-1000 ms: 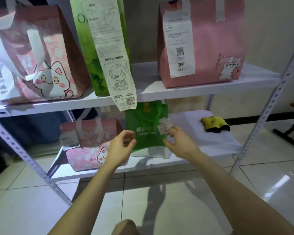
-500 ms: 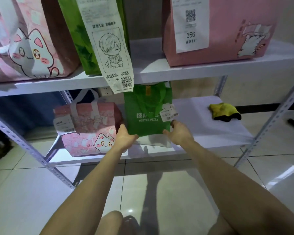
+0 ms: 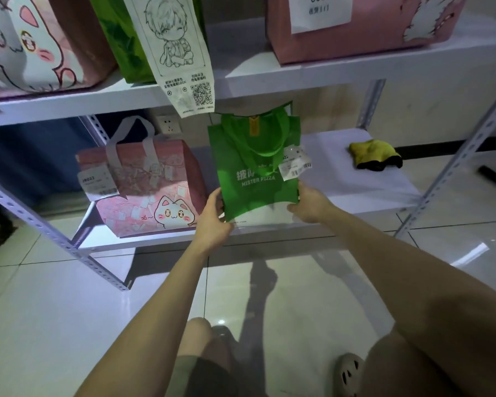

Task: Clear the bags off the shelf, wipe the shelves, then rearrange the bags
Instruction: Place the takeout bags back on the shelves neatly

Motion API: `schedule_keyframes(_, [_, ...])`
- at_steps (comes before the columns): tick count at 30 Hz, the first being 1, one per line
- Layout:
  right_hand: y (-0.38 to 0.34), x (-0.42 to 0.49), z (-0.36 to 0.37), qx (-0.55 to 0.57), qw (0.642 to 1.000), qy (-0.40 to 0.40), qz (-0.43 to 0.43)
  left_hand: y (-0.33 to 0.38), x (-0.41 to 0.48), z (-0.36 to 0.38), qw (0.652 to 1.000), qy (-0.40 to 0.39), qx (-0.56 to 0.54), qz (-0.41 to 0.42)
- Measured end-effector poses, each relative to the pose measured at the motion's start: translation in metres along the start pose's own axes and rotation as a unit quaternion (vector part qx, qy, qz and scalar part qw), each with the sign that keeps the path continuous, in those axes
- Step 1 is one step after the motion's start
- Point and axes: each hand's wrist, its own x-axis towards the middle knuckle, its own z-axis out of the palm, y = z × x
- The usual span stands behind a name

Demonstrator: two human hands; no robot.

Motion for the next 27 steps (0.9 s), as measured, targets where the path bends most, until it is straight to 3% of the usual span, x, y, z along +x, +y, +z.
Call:
schedule_keyframes(4, [0.01,-0.014,-0.008,-0.048,0.997,-0.044,0.034,0.001,-0.008,-0.004,1.0,0.001,0.002,0.008])
schedule_keyframes(8, [0.002,-0.031,-0.016,-0.149,0.97,-0.168,0.09,-0.006,-0.013,-0.017,1.0,0.011,-0.005,-0.013])
schedule_keyframes(12, [-0.036,-0.044,-0.001,-0.106,0.96,-0.255,0.04,-0.021,-0.023,-0.039,0.999,0.028,0.003,-0.015])
schedule_keyframes(18, [-0.122,-0.047,0.047,-0.015,0.98,-0.168,-0.11,-0.046,-0.042,-0.098,0.996,0.074,0.014,-0.037])
schedule_keyframes(20, [-0.152,-0.046,0.059,0.022,0.983,-0.145,-0.107,-0.054,-0.049,-0.125,0.994,0.096,0.018,-0.053])
schedule_keyframes(27, [-0.236,-0.034,0.073,-0.011,0.994,-0.094,-0.052,-0.077,-0.062,-0.196,0.977,0.196,0.031,-0.082])
